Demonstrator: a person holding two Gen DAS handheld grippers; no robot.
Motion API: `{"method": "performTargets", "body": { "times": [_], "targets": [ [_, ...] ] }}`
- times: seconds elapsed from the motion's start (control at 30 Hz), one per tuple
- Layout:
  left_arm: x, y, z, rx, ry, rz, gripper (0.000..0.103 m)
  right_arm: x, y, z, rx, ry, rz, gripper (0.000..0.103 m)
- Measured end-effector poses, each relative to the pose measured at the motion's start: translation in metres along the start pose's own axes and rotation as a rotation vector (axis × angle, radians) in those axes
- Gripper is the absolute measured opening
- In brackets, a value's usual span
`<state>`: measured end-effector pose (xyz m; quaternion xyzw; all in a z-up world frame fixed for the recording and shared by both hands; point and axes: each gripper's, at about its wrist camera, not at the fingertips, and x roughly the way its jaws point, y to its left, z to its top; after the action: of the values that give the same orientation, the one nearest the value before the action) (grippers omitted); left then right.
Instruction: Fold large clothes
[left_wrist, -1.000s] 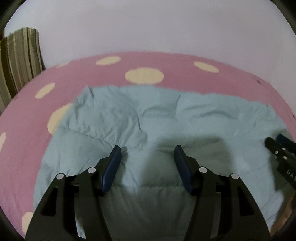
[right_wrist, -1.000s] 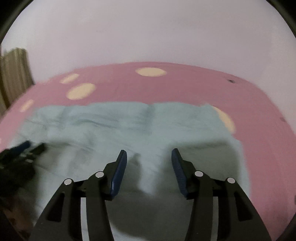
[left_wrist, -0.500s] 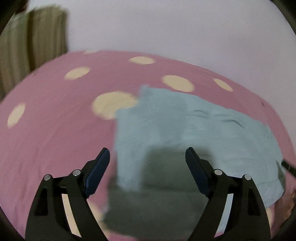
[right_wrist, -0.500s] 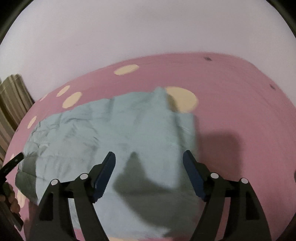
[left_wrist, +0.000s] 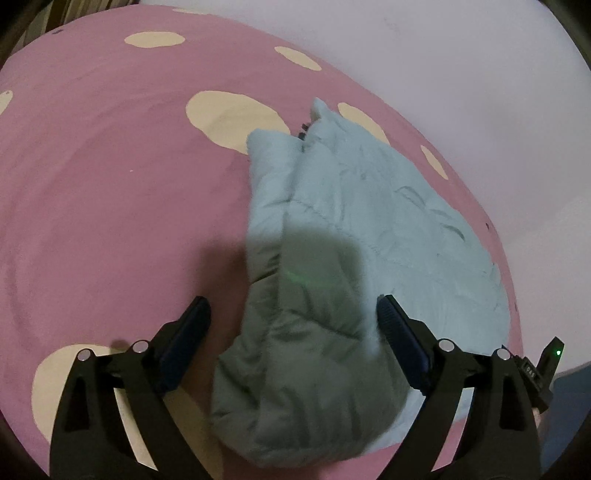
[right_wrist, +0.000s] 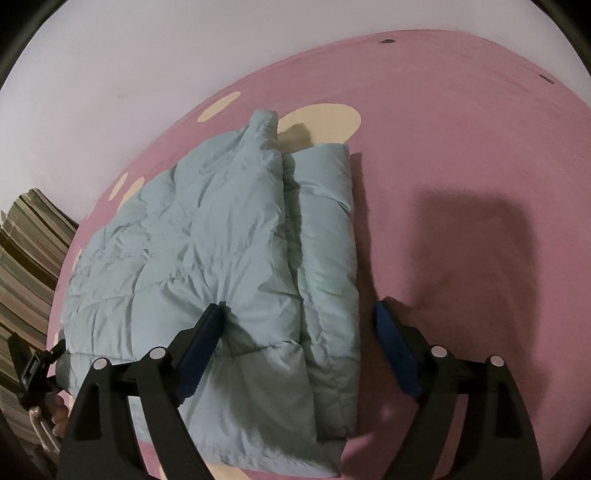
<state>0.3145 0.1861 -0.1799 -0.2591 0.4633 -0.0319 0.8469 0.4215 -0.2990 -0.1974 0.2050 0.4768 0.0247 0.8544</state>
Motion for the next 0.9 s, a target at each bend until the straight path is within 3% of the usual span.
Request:
{"method": "performTargets", "body": {
  "times": [0.07, 0.13, 0.33, 0.5, 0.9],
  "targets": [
    [0.0, -0.004, 0.0, 0.008, -0.004, 0.016, 0.082, 0.002, 0.004, -0.002, -0.01, 0.0, -0.006, 0.081],
    [0.006, -0.007, 0.001, 0.002, 0.007, 0.0, 0.071, 0.001, 0.006, -0.005, -0.015, -0.003, -0.005, 0.064],
    [0.009, -0.003, 0.0, -0.03, 0.017, -0.049, 0.041, 0.007, 0.016, -0.007, 0.003, 0.011, 0.049, 0.034],
    [0.0, -0.006, -0.003, -0.021, -0.008, -0.062, 0.019, 0.001, 0.017, -0.011, 0.037, 0.004, 0.102, 0.02],
    [-0.054, 0.016, -0.018, -0.016, -0.035, -0.045, 0.013, -0.022, 0.037, -0.039, 0.011, 0.006, 0.171, 0.016]
  ]
}}
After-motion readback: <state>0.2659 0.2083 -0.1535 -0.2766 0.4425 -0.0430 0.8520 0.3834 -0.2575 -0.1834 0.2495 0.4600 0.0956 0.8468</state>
